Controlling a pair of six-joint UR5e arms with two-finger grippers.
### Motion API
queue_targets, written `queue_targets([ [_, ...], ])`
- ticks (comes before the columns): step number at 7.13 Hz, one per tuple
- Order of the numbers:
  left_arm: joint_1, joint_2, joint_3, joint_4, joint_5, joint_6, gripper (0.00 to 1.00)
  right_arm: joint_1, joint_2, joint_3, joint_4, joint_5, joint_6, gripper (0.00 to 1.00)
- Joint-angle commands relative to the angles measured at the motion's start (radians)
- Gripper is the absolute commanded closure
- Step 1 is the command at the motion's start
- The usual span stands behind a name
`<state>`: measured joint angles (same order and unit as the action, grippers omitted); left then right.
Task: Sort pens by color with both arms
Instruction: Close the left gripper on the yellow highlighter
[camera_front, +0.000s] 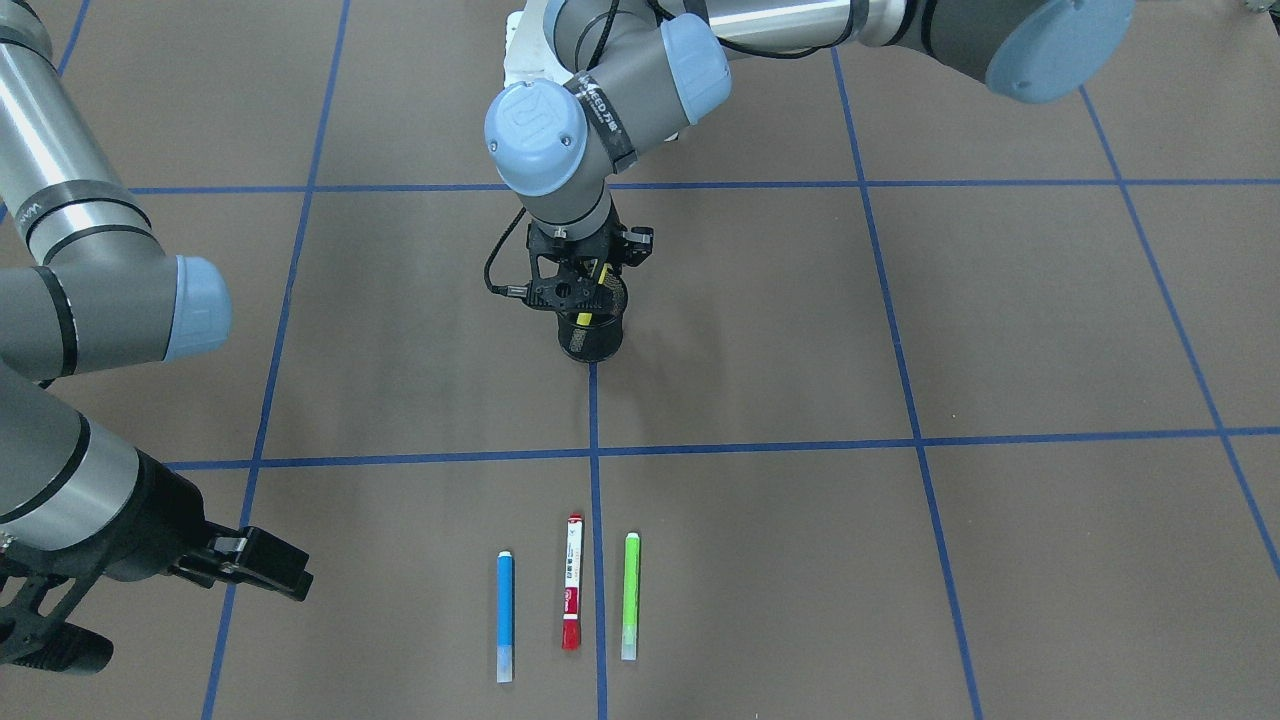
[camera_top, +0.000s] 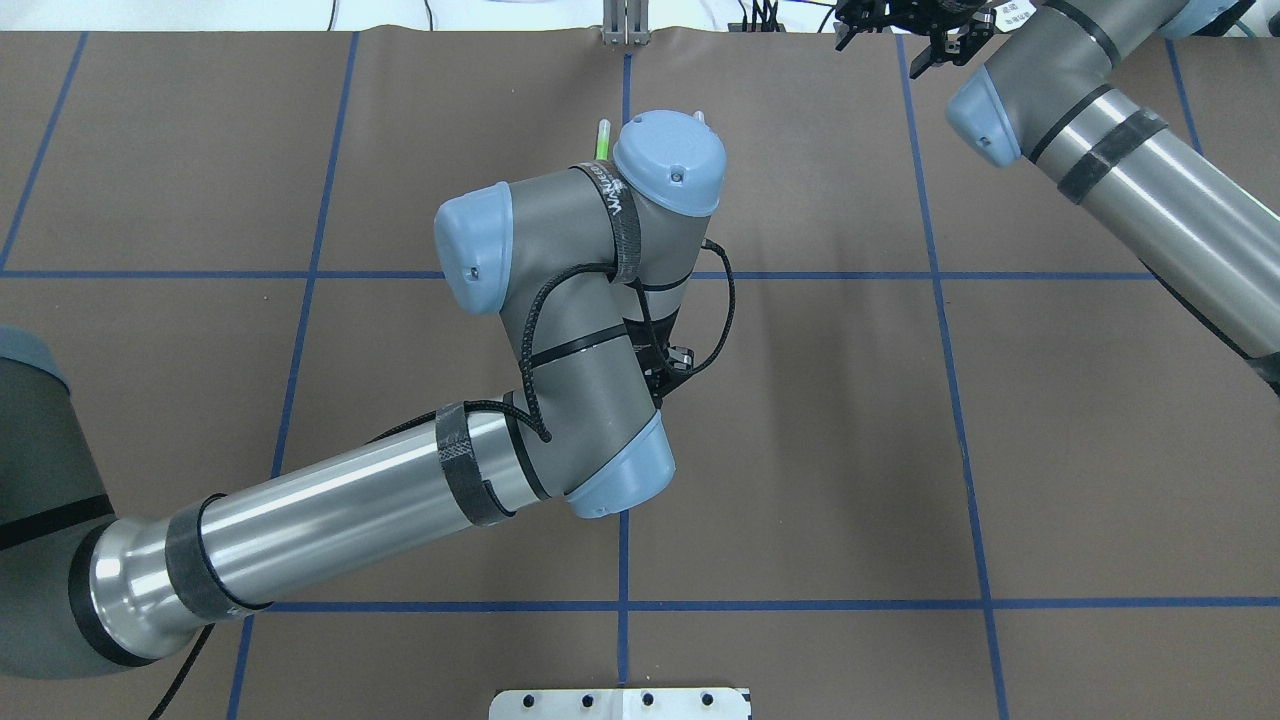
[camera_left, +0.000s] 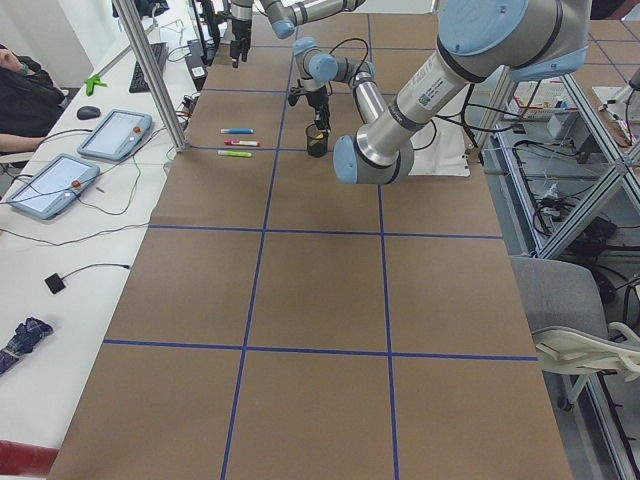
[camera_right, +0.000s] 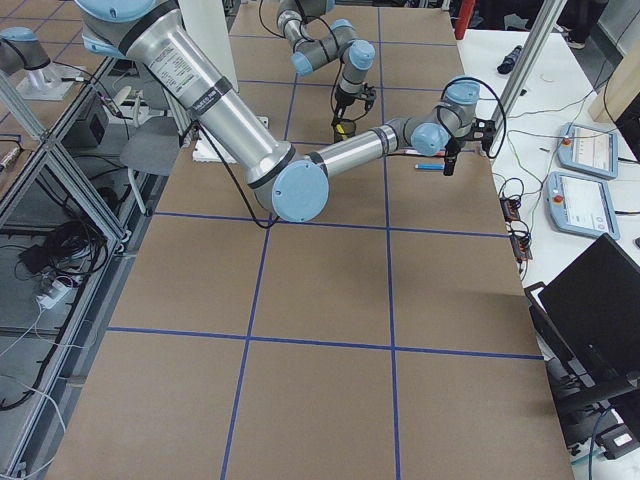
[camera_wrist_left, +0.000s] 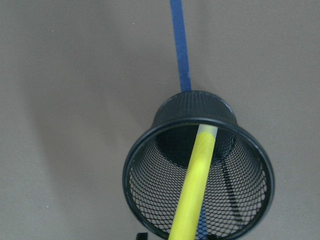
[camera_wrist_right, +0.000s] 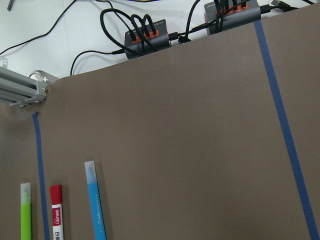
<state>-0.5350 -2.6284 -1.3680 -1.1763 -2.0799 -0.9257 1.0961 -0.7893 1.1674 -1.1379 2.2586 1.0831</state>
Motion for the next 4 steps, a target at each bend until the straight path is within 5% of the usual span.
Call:
queue_targets([
  [1, 0.000, -0.002, -0.002, 0.000, 0.003, 0.001, 0.72, -0.001, -0.001, 0.000, 0.001, -0.001, 0.000, 0.00],
  [4, -0.003, -0.001, -0.031, 0.006, 0.017, -0.001, 0.88, 0.001, 0.001, 0.000, 0.001, -0.001, 0.000, 0.00],
])
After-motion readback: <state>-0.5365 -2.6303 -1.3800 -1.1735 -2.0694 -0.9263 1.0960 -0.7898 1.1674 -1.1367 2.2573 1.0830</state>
